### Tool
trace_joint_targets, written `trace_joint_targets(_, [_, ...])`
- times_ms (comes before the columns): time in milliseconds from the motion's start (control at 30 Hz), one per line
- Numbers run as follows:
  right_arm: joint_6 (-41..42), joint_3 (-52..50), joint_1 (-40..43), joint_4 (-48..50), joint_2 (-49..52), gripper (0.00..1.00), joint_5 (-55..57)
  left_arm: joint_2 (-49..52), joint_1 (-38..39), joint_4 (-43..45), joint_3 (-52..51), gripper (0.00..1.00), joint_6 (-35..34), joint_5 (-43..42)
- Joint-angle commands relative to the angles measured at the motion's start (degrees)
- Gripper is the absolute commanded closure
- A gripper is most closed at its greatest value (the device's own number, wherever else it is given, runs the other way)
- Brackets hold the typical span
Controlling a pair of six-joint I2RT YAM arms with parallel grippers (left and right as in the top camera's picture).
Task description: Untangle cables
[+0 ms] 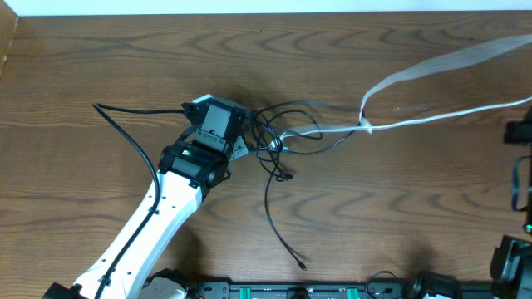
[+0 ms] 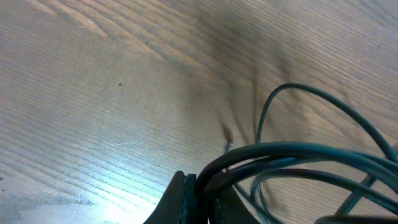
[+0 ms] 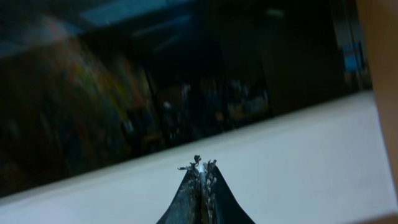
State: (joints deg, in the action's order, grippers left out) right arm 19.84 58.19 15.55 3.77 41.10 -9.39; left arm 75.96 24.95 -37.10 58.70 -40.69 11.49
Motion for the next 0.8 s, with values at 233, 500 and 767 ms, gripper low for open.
trace_joint_targets(233, [-9.6, 5.8, 0.6, 10.2, 6.0, 0.99, -9.3, -0.7, -0.2, -0.3, 0.7, 0.92, -0.1, 0.9])
trace_joint_targets(500, [-28.4, 5.8, -0.4, -5.4, 6.1, 0.99, -8.5, -0.7, -0.2, -0.4, 0.7, 0.92, -0.1, 0.9])
trace_joint_targets(767, [-43.6, 5.3, -6.2, -15.1, 8.0, 0.99, 8.9, -0.7, -0.2, -0.4, 0.6, 0.92, -0.1, 0.9])
